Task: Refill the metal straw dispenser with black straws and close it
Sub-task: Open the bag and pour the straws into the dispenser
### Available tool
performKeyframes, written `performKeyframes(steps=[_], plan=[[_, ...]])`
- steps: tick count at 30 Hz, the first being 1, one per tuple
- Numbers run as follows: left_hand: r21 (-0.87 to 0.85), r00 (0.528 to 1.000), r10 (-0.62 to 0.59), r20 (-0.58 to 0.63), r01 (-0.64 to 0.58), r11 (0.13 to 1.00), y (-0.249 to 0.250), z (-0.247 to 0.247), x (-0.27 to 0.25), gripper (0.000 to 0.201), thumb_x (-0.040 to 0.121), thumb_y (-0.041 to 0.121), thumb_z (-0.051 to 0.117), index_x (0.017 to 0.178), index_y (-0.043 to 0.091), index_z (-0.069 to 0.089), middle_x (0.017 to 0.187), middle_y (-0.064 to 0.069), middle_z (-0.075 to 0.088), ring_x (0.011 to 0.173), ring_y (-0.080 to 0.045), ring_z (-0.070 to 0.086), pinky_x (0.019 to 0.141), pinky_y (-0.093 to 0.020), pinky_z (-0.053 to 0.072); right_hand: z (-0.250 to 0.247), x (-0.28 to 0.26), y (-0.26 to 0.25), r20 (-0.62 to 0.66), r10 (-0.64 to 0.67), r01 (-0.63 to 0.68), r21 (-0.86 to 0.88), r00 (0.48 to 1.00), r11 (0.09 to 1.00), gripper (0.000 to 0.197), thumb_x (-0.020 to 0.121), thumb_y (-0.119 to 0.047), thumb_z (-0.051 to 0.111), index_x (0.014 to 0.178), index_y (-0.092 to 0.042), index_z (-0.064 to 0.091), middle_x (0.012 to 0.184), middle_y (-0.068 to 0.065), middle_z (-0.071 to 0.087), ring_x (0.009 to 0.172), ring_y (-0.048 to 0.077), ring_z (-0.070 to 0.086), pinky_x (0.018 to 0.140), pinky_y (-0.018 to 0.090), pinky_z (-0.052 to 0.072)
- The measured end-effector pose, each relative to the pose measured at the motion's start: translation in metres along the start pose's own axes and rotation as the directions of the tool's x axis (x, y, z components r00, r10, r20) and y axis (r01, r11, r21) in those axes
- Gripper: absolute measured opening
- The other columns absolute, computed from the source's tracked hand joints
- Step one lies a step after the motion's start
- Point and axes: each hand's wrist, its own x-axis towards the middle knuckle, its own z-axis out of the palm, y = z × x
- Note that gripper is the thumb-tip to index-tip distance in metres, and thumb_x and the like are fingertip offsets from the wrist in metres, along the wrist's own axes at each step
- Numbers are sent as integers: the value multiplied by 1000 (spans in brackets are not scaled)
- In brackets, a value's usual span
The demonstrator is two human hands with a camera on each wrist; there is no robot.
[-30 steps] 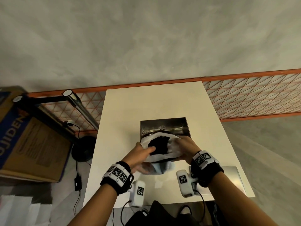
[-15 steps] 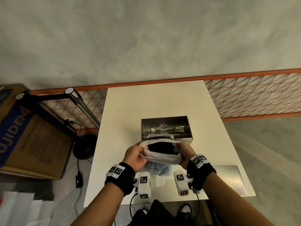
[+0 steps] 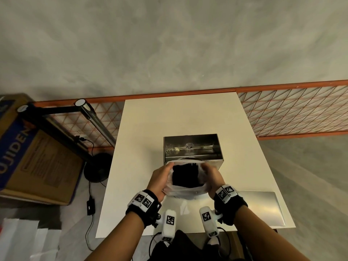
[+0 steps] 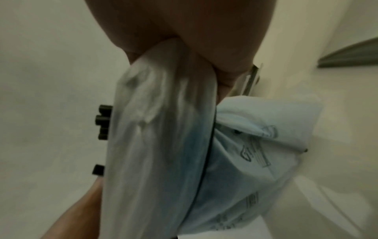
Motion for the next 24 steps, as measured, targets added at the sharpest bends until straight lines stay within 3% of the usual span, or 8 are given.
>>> performKeyframes(steps=[6,9,12,13,16,18,21,24], plan=[[10,996,-61,-60,62,998,-10,-3,16,44,88,49,74,114,13,75,108,-13,79,101,-34,75,98,-51,57,-8,8,-2,-25,58,-58,-31,998,998,17,83,-17,62,93,-5,70,89,15,68,80,27,63,70,34,49],[-82,990,-125,-63,119,989,-5,-2,21,31,98,38,67,107,10,74,111,-21,76,108,-38,72,104,-54,53,-4,2,-9,118,-20,28,-69,993,997,22,90,-22,57,94,-7,72,90,12,73,83,26,68,70,30,51],[-72,991,-105,-85,99,993,-6,-7,28,23,97,32,66,96,10,71,112,-22,75,107,-36,71,107,-52,51,0,1,-7,220,-154,192,-164,963,968,26,99,-27,52,102,-12,73,101,10,74,99,23,68,85,33,54],[-56,990,-105,-93,100,993,-6,-8,29,20,96,30,67,88,11,69,104,-20,74,98,-32,70,102,-48,54,0,2,-6,220,-178,222,-196,959,955,29,99,-31,53,99,-11,74,101,11,74,101,25,68,91,37,54],[-62,992,-120,-34,118,991,-7,-8,28,27,96,23,67,71,15,60,70,-8,67,62,-21,65,62,-27,56,-5,7,-5,199,-171,218,-243,965,945,36,96,-39,56,93,-9,76,97,18,74,104,38,67,95,49,53],[-24,996,-86,-24,85,996,-7,-8,30,24,92,32,70,84,10,70,81,-9,74,75,-25,72,72,-32,57,-7,7,-6,230,-205,262,-257,951,930,39,95,-43,57,95,-9,75,99,18,74,102,36,68,93,49,53],[107,999,-3,51,-2,994,-3,-2,27,57,79,56,76,116,12,76,111,-13,78,109,-30,73,104,-47,53,-6,5,-5,358,-239,365,-343,903,866,41,87,-48,68,107,-13,71,101,7,75,97,23,71,91,41,56],[210,994,17,110,-40,977,2,0,22,62,81,62,73,119,13,75,112,-11,78,109,-27,74,105,-45,53,-5,6,-3,421,-264,457,-467,868,757,39,83,-51,72,107,-20,71,96,-1,75,92,14,71,82,32,57]])
